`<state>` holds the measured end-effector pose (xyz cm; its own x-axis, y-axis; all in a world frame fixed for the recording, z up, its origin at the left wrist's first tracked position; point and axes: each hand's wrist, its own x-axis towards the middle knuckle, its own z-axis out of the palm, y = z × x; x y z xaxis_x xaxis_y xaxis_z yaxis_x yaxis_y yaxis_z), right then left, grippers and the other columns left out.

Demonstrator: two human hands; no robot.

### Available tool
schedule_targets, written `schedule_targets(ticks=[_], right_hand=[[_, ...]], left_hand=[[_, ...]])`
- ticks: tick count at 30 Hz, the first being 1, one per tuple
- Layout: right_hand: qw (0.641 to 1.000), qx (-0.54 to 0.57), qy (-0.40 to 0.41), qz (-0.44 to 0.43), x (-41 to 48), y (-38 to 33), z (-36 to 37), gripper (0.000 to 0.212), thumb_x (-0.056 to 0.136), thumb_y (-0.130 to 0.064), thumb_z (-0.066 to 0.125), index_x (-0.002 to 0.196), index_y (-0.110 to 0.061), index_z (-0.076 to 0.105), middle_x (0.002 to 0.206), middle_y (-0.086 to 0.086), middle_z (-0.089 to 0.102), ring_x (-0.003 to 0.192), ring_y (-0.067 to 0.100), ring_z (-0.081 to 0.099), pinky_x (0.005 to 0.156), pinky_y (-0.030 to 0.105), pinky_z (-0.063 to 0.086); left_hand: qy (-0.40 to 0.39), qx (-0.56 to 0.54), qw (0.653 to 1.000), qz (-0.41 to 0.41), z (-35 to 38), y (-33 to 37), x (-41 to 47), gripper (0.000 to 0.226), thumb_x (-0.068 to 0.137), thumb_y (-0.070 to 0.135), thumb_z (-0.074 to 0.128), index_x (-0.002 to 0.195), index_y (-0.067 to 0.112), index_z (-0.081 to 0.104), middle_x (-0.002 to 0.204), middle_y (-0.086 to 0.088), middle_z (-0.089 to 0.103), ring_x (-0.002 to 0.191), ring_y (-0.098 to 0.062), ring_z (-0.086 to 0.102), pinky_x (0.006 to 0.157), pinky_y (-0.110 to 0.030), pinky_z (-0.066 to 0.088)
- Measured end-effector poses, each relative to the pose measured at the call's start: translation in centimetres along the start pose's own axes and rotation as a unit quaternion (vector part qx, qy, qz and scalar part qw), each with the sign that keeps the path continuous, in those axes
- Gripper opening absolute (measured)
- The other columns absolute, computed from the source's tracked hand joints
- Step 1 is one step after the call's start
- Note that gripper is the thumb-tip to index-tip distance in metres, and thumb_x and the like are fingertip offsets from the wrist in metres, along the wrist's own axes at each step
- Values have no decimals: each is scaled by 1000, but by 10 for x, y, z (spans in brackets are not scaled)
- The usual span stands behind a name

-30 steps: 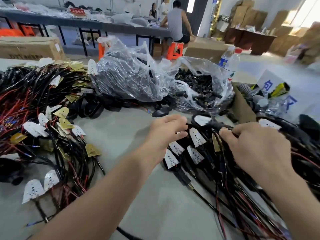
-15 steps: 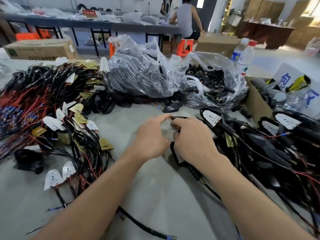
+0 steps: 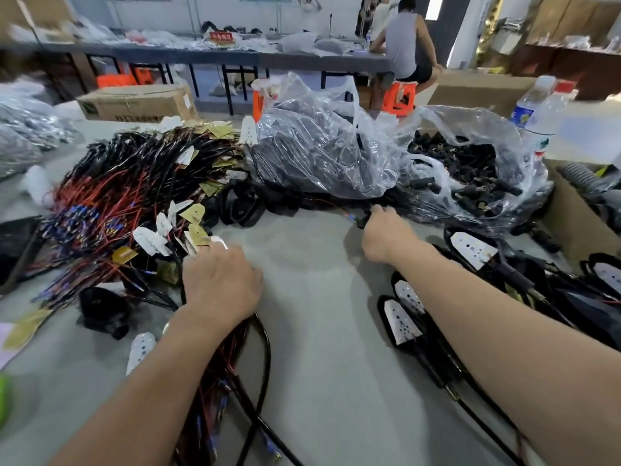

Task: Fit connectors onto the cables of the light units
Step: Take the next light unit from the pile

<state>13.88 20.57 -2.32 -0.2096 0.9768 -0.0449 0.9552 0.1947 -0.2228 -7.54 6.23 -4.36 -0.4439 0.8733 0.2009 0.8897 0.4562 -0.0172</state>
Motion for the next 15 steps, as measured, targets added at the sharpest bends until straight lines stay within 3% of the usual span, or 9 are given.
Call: schedule_targets(ticks=[2,4,7,10,12,13,15], right_hand=[[1000,-6,2,-1,8,-3,2,51,90,-8,52,139,-4,38,132,23,50,123,42,51,90,43,44],[1000,-26,-4,-1,12,-5,1,48,90,-11,51,136,-7,42,133,23,49,125,42,49,92,43,43],[999,-46,10,-9,17,-8,0,39,90,-13,50,129,-10,50,137,19,38,126,41,42,103,47,42],[998,-50,-22,-33,18,-13,4,39,90,-11,50,128,-8,54,140,19,38,132,39,39,111,46,39],[996,-65,-5,-54,15,-13,5,39,90,-12,52,129,-6,52,137,20,45,130,39,42,107,43,39],[996,-67,10,-66,13,-14,5,40,90,-13,52,129,-7,52,134,20,49,126,39,46,101,43,41],[995,-58,8,-76,6,-19,2,41,88,-13,52,129,-12,54,128,15,58,115,37,55,85,40,45]], left_hand=[[-6,-45,999,17,-2,-2,4,21,88,19,57,105,18,70,107,-7,66,98,-29,64,75,-34,44],[-19,-114,993,23,-2,-10,9,34,83,6,60,111,21,73,106,-6,69,100,-29,65,80,-34,50],[-36,-281,959,5,-4,-23,12,44,85,4,62,123,24,71,109,2,72,101,-19,66,88,-29,53],[-57,-439,896,-19,-5,-26,10,39,84,4,70,115,29,73,100,11,74,84,-4,70,72,-15,50],[-66,-472,879,-22,-6,-25,10,45,83,5,73,121,30,71,99,14,74,78,0,70,68,-12,49],[-68,-462,884,-24,-7,-24,10,46,83,8,74,122,31,70,99,16,73,77,0,69,66,-10,48],[-57,-352,934,-28,-10,-21,10,31,85,22,73,114,33,72,96,16,71,83,-8,68,70,-19,50]])
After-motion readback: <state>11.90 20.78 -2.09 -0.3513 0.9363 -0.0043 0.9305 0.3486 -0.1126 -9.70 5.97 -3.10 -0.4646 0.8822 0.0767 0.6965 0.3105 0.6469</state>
